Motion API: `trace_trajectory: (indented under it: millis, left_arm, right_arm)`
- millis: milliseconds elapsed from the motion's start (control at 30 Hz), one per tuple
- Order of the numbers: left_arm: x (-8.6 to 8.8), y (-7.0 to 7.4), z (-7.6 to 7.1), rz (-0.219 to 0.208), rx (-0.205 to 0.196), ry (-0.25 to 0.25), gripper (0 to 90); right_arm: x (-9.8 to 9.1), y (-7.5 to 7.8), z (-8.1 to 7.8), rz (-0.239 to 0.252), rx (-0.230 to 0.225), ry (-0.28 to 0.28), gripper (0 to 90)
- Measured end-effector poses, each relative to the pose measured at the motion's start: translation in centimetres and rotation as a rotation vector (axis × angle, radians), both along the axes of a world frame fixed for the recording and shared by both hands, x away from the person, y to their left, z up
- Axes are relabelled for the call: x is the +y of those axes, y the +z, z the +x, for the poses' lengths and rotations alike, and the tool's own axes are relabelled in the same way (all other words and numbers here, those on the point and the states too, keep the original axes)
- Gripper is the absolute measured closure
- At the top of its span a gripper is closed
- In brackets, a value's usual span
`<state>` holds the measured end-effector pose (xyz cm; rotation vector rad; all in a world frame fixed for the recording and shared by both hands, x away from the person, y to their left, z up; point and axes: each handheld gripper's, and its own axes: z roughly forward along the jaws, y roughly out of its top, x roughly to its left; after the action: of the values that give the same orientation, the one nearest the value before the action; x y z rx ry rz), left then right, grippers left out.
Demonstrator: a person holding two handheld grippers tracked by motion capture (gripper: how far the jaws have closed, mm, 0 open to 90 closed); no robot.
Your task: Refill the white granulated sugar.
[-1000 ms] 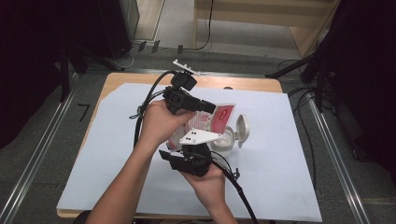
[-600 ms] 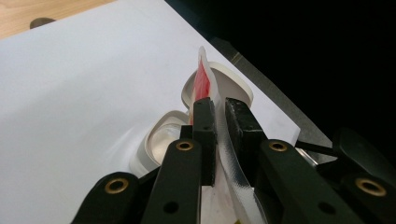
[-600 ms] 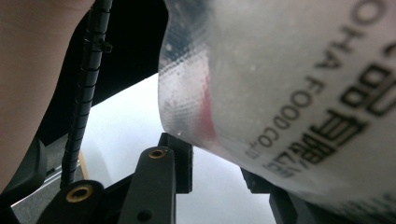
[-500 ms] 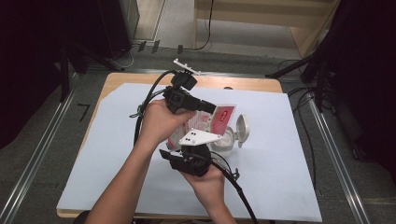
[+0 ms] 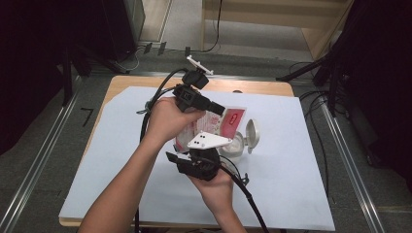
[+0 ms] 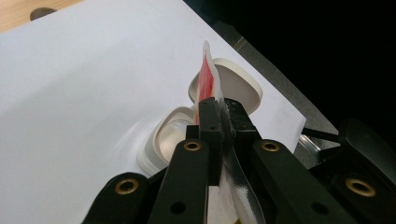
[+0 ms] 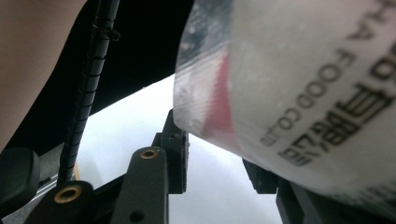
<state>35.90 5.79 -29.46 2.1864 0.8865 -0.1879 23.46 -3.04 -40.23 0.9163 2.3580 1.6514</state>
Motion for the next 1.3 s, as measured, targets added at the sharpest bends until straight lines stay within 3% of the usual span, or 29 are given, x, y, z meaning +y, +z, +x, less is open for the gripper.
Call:
trace_trajectory:
  millis: [467,967,1300]
  left_arm:
    - [-0.7,0.3,0.3,0.018,0.000,0.003,88.2]
    - [-1.1,0.4,0.8,0.039,0.027,-0.007,89.3]
    - [-1.5,0.6,0.9,0.064,0.016,-0.024,89.9]
  right_arm:
    - [-0.2,0.3,0.2,0.005,-0.001,-0.009,62.3]
    - [-0.4,0.4,0.3,0.014,-0.005,-0.009,62.7]
    - [-0.5,0.4,0.2,0.019,-0.016,-0.014,62.5]
